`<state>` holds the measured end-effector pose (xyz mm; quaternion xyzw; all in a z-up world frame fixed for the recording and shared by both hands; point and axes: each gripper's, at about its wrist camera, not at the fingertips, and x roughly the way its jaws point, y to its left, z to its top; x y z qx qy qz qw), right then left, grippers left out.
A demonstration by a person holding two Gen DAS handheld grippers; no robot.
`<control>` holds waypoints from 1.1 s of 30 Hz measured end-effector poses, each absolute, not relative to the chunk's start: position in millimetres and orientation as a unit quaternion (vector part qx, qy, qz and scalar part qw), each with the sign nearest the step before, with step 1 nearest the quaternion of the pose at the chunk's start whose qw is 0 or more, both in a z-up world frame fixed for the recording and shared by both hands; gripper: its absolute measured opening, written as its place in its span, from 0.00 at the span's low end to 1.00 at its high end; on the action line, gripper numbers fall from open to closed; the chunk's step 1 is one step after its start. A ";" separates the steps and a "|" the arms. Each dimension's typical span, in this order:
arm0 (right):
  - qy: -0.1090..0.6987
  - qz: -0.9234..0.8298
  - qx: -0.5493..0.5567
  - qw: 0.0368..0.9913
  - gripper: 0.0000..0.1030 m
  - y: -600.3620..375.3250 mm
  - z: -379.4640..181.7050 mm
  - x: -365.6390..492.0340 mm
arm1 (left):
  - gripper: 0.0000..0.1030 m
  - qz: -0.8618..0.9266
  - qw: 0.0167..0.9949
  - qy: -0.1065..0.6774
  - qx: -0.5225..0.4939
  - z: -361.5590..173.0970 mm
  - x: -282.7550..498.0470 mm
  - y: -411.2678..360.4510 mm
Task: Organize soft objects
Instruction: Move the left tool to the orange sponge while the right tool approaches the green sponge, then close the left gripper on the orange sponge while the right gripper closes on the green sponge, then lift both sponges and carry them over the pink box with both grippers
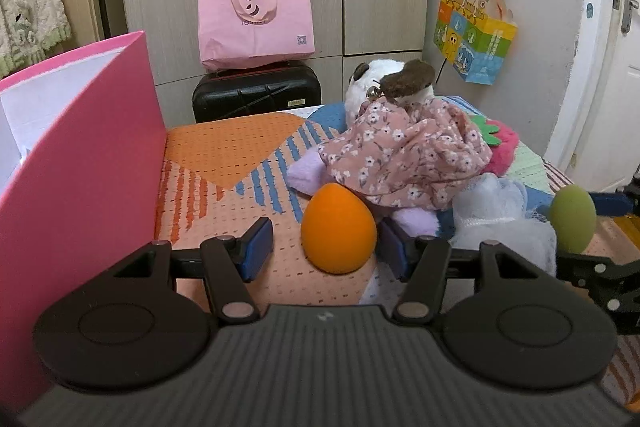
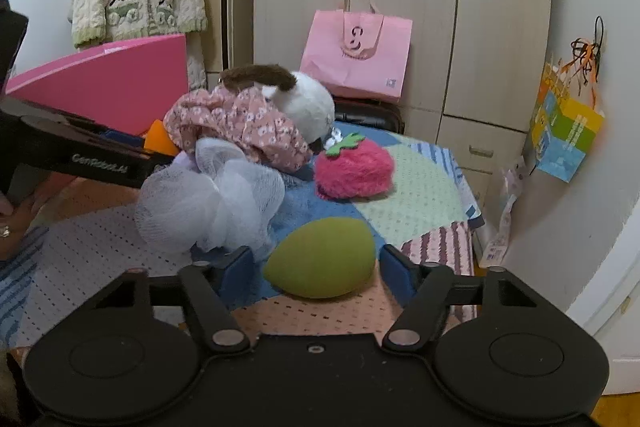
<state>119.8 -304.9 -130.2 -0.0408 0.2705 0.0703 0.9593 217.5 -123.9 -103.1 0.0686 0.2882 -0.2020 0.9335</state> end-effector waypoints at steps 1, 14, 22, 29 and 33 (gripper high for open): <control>0.272 0.074 -0.032 0.959 0.61 -306.3 -129.8 120.8 | 0.54 -0.202 0.933 0.289 0.070 -104.2 218.9 -124.9; 0.265 0.060 -0.008 0.962 0.53 -309.0 -132.7 117.8 | 0.35 -0.215 0.927 0.302 0.052 -104.1 213.1 -124.6; 0.258 0.043 0.016 0.965 0.53 -309.6 -134.6 106.9 | 0.36 -0.215 0.927 0.305 0.036 -101.8 193.3 -117.5; 0.248 0.064 0.022 0.966 0.53 -304.6 -131.6 93.5 | 0.36 -0.223 0.923 0.314 0.024 -98.2 175.7 -110.1; 0.247 0.068 0.024 0.966 0.53 -298.9 -131.7 84.5 | 0.36 -0.225 0.922 0.315 0.021 -96.8 166.5 -106.5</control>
